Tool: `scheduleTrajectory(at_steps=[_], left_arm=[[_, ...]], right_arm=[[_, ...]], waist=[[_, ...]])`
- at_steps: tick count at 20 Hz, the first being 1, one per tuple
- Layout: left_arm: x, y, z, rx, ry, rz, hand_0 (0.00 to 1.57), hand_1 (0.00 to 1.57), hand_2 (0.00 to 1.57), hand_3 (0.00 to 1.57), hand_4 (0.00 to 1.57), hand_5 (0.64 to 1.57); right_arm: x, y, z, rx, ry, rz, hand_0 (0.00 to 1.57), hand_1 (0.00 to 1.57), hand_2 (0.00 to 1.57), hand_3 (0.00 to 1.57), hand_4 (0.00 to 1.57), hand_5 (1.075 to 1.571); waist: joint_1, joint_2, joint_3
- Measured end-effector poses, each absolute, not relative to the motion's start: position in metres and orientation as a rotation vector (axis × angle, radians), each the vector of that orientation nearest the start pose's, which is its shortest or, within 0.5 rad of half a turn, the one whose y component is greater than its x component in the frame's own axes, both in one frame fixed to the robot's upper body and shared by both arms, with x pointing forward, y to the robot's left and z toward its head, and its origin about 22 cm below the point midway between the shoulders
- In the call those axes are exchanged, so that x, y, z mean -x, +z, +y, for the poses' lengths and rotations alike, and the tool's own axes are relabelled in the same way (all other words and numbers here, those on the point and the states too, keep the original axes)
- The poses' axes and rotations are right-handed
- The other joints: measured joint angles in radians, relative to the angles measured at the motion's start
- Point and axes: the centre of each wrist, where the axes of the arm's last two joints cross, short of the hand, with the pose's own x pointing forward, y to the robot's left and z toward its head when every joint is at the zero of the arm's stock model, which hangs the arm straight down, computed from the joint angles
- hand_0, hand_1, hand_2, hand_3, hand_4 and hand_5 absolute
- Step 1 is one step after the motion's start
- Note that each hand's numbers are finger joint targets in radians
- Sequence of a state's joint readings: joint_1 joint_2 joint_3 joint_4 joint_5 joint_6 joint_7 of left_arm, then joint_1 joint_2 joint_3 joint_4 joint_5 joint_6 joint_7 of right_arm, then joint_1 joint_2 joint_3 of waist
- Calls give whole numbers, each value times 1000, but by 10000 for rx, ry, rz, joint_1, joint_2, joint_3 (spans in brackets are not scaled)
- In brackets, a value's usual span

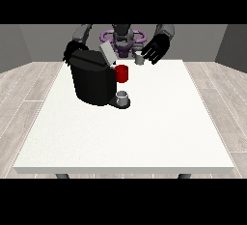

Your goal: Insert the coffee pod into the coffee machine and close the lid

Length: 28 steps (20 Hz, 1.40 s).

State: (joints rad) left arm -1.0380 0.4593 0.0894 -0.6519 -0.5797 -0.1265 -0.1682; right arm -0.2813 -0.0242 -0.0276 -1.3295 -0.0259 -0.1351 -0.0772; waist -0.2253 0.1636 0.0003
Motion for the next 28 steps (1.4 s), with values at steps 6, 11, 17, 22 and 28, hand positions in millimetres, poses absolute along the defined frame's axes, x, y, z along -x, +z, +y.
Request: scheduleTrajectory(at_steps=[6,11,17,22,28], left_arm=[[-456,217,281,-6936,-8304,-16805,1278,1278,1332,1265,519,1571],[-458,236,278,-7271,-8314,-17015,1265,1265,1297,1236,485,1571],[-459,231,272,-7256,-8400,-16942,1283,1283,1314,1222,504,1571],[-462,223,246,-7027,-8646,-16767,1229,1229,1283,1207,511,1571],[-463,223,249,-7025,-8710,-16826,1185,1185,1264,1195,497,1571]], right_arm=[[-314,30,-202,425,-150,-16890,0,0,0,0,549,1571],[-317,37,-202,521,-145,-17188,0,0,0,0,459,1571],[-316,37,-204,626,-237,-17313,0,0,0,0,480,1571],[-318,32,-212,720,-408,-17070,0,0,0,0,525,1571],[-317,36,-208,613,-541,-17109,0,0,0,0,513,1571]], waist=[[-401,295,-2],[-600,651,-3],[-676,760,-1],[-588,612,1],[-641,713,0]])
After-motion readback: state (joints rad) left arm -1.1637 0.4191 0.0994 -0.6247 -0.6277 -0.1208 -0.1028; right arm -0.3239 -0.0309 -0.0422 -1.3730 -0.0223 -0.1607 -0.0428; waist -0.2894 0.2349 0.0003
